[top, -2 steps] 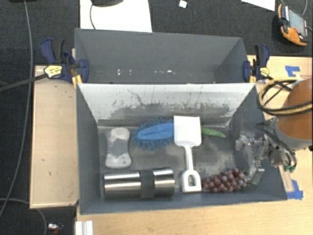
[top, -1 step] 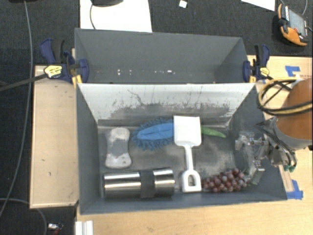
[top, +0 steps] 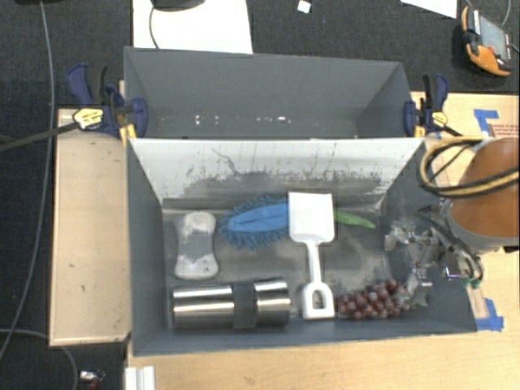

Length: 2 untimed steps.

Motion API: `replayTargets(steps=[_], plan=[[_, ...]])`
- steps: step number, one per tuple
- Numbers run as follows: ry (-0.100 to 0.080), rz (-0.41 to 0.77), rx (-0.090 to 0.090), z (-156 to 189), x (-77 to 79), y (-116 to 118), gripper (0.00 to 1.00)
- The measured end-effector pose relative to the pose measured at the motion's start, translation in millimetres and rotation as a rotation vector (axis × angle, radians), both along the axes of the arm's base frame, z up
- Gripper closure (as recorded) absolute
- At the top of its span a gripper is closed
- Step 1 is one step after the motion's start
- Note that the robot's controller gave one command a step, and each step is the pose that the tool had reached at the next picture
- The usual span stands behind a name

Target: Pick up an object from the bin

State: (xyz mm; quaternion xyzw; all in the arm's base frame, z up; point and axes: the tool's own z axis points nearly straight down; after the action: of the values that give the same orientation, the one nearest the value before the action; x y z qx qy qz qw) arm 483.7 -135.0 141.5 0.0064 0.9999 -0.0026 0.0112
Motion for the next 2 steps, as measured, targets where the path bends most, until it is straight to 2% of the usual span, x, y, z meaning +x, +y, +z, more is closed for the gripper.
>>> replayTargets(steps=[1, 2], plan=[[-0.003, 0.161, -0.003, -18.0, 17.9, 30.4, 0.00], [0.010, -0.058, 0.004, -30.8, 1.0, 15.5, 0.00]])
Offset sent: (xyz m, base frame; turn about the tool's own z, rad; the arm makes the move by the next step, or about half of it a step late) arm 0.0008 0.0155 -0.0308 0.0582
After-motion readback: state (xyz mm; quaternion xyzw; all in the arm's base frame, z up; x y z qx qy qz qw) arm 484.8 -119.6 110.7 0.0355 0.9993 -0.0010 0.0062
